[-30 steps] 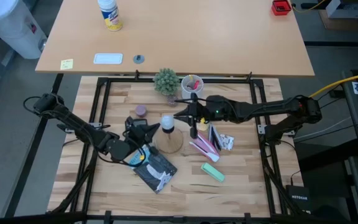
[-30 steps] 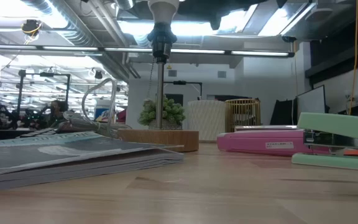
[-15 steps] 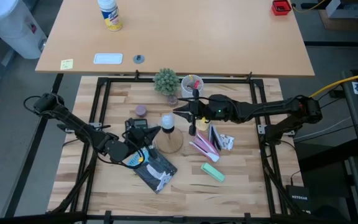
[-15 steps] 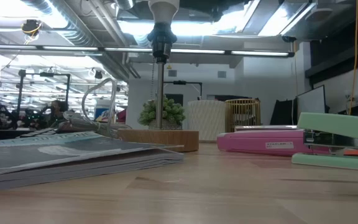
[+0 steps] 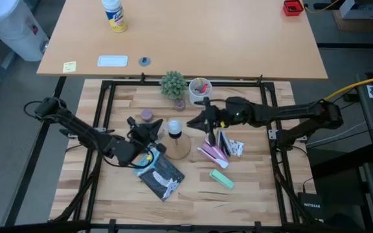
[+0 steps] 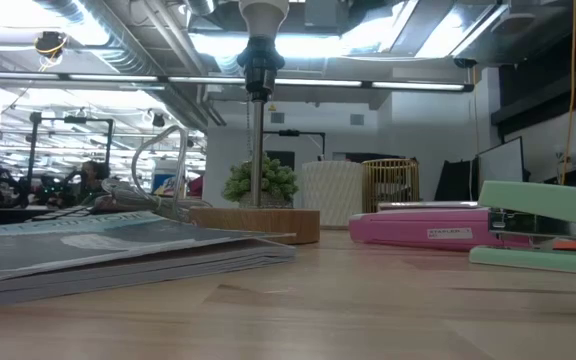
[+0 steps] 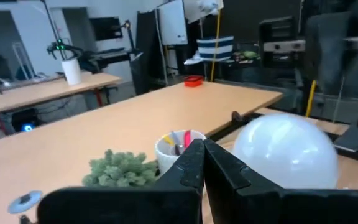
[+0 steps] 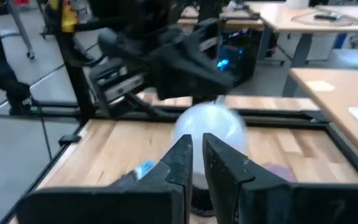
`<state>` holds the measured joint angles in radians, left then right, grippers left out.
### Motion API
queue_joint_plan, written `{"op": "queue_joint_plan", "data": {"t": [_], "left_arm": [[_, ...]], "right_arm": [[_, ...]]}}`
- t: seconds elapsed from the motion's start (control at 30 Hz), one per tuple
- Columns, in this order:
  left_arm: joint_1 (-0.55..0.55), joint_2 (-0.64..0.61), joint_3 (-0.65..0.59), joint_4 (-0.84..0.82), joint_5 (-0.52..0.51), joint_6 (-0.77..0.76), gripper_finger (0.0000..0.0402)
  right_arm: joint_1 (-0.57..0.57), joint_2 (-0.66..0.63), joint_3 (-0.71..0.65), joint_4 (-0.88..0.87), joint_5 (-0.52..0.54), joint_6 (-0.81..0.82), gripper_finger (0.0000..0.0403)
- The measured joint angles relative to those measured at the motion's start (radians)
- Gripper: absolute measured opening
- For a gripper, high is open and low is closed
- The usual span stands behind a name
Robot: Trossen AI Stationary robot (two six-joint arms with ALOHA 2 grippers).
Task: Screw lightbulb
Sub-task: Remove the lightbulb from the lamp
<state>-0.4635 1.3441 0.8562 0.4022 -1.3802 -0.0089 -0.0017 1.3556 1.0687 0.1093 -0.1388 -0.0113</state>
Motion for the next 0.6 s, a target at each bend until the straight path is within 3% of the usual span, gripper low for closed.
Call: {"op": "queue_joint_plan", "data": {"t": [0.23, 0.6], "left_arm": [[0.015, 0.0, 0.0, -0.089, 0.096, -0.118, 0.0001], [-0.01, -0.003, -0.001, -0.122, 0.162, -0.199, 0.0001]], "right_arm": [[0.044, 0.064, 0.0, 0.012, 0.141, -0.051, 0.0044], [0.04, 0.096, 0.0, 0.06, 0.215, -0.073, 0.0044]]}}
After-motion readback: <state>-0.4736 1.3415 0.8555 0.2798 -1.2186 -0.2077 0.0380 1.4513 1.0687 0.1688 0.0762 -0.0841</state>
